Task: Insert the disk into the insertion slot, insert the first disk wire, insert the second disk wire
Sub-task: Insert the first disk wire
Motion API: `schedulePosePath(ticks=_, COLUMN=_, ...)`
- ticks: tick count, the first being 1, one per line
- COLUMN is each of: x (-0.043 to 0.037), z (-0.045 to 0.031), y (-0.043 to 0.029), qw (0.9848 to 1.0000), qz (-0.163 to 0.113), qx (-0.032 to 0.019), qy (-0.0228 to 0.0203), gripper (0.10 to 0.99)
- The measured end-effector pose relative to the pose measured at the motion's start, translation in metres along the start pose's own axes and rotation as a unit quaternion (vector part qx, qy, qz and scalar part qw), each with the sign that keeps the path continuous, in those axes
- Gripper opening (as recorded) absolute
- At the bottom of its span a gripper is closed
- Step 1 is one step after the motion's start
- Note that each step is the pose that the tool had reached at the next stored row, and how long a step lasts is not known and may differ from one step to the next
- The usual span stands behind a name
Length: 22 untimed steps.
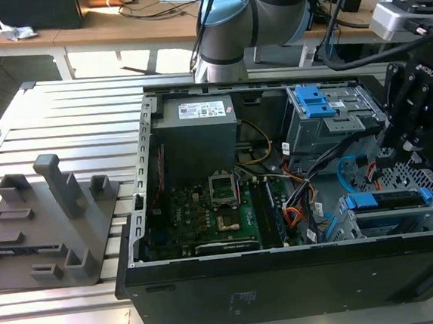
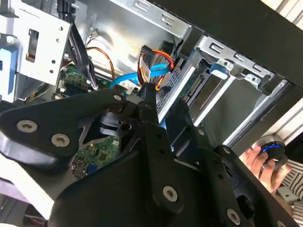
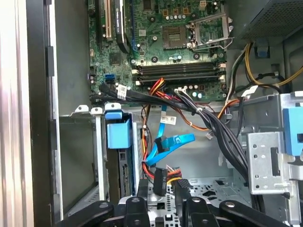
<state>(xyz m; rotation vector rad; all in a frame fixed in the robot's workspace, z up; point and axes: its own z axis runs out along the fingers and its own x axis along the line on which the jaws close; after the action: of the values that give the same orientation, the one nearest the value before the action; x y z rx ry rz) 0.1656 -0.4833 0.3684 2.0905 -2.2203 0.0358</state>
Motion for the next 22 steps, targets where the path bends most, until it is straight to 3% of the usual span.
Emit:
schedulePosePath(ticks=2, x=0.0002, z=0.0031, y=0.0075, qw=1.0000, qz=0.000, qx=0.0006, qy=-0.0001, gripper=0.361)
schedulePosePath(ticks=5, x=-0.0028, z=0.0072, y=0.0089, qw=1.0000, qz=0.002, qx=0.0005, qy=0.0000, gripper=0.361)
schedulePosePath(ticks=7, x=-0.0098, z=0.0088, y=0.0082, qw=1.0000, qz=0.002, qx=0.0006, qy=0.0013, gripper=0.361)
schedulePosePath(ticks=8, x=-0.0102, z=0.0097, y=0.0067, qw=0.9999, qz=0.002, qx=0.0012, qy=0.0119, gripper=0.361)
schedulePosePath(ticks=9, x=-0.0104, z=0.0106, y=0.0057, qw=0.9998, qz=0.003, qx=0.0016, qy=0.0187, gripper=0.361)
schedulePosePath(ticks=10, x=-0.0105, z=0.0127, y=0.0054, qw=0.9998, qz=0.006, qx=0.0014, qy=0.0210, gripper=0.361)
schedulePosePath(ticks=19, x=-0.0108, z=0.0150, y=0.0040, qw=0.9997, qz=0.011, qx=0.0011, qy=0.0227, gripper=0.345)
schedulePosePath(ticks=22, x=-0.0109, z=0.0150, y=0.0037, qw=0.9997, qz=0.011, qx=0.0011, qy=0.0227, gripper=0.173)
